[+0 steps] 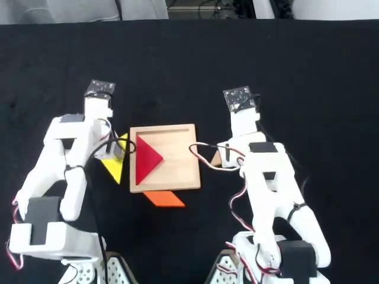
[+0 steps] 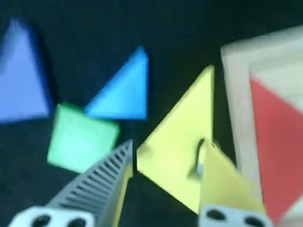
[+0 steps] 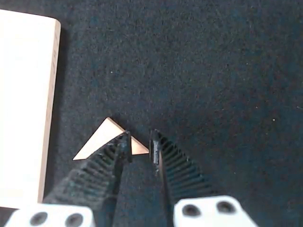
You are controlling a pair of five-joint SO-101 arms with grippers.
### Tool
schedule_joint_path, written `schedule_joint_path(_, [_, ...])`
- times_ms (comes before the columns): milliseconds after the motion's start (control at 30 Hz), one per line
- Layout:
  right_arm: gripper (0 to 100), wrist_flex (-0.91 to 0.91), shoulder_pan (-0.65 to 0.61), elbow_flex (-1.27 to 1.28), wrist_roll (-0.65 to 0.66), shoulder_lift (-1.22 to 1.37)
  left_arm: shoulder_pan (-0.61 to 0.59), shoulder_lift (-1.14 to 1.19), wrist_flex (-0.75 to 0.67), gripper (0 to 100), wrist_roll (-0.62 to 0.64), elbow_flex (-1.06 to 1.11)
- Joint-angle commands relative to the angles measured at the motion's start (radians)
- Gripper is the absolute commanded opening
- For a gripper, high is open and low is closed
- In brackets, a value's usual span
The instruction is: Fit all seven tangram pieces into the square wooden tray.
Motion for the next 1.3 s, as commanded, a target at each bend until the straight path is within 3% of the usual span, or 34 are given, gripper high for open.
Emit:
schedule_joint_path(0, [7.5,-0.017,0.014,-0.004,0.000,-0.045,0.012,0.014,0.011,19,0.012,0.024])
schedule_joint_path(300, [7.5,-0.017,0.014,-0.005,0.000,-0.045,0.012,0.014,0.095,20,0.006,-0.050])
schedule_joint_path(467, [7.5,-0.017,0.014,-0.005,0.000,-0.045,-0.013,-0.009,0.126,36,0.037,-0.038])
schedule_joint_path(1100, [7.5,-0.017,0.014,-0.002,0.000,-0.045,-0.030,-0.014,-0.031,35,0.107,-0.002])
schedule_joint_path(1267, [7.5,-0.017,0.014,-0.002,0.000,-0.045,-0.030,0.052,0.009,35,0.063,-0.044])
